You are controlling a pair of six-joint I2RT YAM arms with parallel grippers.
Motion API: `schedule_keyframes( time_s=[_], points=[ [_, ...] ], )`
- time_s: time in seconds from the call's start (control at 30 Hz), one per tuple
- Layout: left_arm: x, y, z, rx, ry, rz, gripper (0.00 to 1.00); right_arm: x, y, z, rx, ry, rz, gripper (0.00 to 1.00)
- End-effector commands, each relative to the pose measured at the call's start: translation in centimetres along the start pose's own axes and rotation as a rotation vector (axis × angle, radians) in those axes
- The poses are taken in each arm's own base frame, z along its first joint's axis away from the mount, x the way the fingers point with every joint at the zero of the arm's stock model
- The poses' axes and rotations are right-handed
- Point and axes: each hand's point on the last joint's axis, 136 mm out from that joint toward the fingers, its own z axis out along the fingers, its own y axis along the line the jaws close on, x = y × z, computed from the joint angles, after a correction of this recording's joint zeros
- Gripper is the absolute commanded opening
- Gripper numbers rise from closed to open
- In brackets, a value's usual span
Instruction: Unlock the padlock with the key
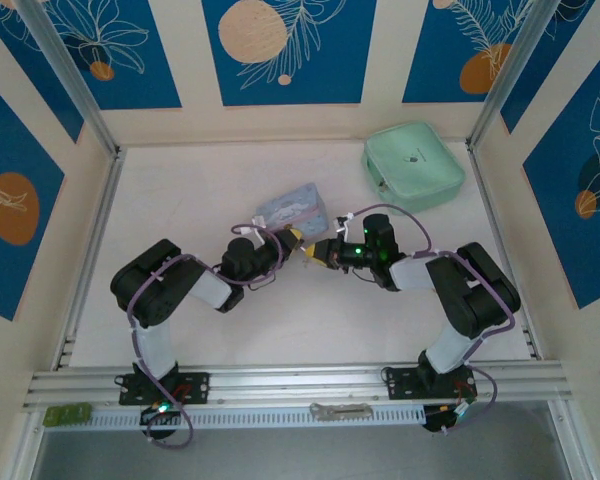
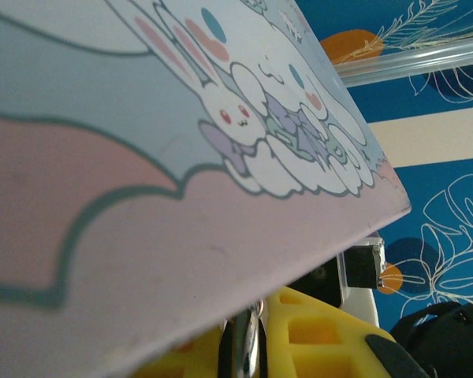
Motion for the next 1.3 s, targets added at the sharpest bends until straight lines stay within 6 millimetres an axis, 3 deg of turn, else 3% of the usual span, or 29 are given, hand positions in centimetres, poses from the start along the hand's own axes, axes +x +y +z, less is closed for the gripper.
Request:
schedule_keyframes(
  time_s=[0.0, 0.3, 0.53, 0.83, 1.1, 1.27],
  points=[
    [3.7, -5.4, -0.4, 0.195, 0.148, 0.057, 0.0, -3.6, 0.1, -0.5, 0.036, -0.212, 0.01, 0.0],
    [4.3, -7.2, 0.1, 0.245, 0.182, 0.073, 0.0, -3.9, -0.5, -0.3, 0.069, -0.23, 0.068, 0.0],
    [5.4, -7.6, -0.5, 0.26, 0.245, 0.057, 0.0, -5.8, 0.2, -0.5, -0.025, -0.134, -0.12, 0.0],
    [5.8, -8.5, -0.8, 0.282, 0.279, 0.049, 0.0, -5.9, 1.4, 0.0, -0.11, -0.01, -0.278, 0.0],
    [5.8, -9.0, -0.8, 0.292, 0.281, 0.051, 0.0, -7.1, 0.6, 0.3, -0.06, -0.068, -0.235, 0.0],
    [5.7, -8.7, -0.6, 0.276, 0.265, 0.064, 0.0, -6.7, 0.9, 1.3, -0.042, -0.125, -0.147, 0.0]
  ],
)
